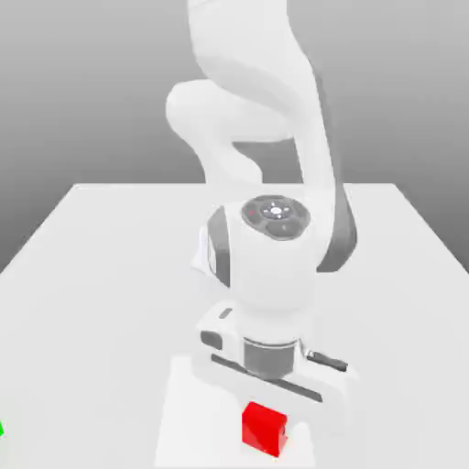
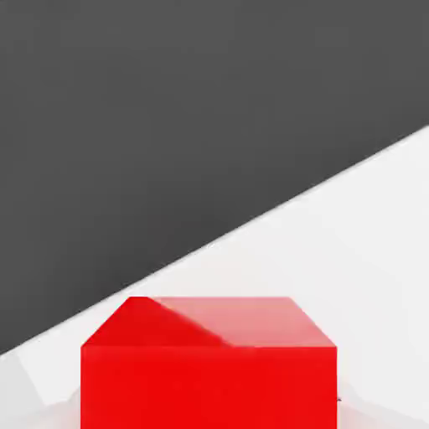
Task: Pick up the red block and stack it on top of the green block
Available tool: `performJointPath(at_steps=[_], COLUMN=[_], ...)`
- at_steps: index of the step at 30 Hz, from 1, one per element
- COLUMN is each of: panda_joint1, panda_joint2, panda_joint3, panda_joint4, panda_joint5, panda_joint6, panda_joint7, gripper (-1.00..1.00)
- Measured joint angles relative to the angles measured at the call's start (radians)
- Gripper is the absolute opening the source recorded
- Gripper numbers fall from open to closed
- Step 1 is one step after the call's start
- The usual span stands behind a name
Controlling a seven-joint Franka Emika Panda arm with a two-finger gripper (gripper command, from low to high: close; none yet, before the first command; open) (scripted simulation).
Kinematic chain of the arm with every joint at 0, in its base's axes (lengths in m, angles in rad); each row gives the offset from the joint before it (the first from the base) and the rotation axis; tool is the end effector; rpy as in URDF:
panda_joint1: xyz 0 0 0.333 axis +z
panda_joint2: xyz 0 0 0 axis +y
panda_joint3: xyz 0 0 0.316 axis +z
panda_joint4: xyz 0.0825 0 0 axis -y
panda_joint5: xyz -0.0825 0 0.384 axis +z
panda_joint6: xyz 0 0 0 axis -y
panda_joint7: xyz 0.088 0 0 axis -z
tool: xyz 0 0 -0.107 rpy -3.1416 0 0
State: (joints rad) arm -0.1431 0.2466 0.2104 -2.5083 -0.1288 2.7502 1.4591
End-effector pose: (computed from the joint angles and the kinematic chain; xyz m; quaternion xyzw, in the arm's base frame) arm 0.4647 0.0410 0.1901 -0.8024 0.5968 -0.0007 0.0019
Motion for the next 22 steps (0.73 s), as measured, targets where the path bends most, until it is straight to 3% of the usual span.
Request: performJointPath(at_steps=[2, 14, 18, 19, 22], panda_joint1=[-0.019, -0.28, -0.357, -0.364, -0.364], panda_joint2=[-0.045, 0.036, 0.172, 0.199, 0.199], panda_joint3=[-0.005, -0.305, -0.358, -0.357, -0.357], panda_joint4=[0.005, 0.257, 0.338, 0.344, 0.344], panda_joint5=[0.033, 0.181, 0.246, 0.254, 0.254], panda_joint6=[-0.049, -0.215, -0.167, -0.146, -0.146], panda_joint7=[-0.004, 0.288, 0.343, 0.342, 0.342], gripper=[-1.0, -1.0, -1.0, 1.0, 1.0])
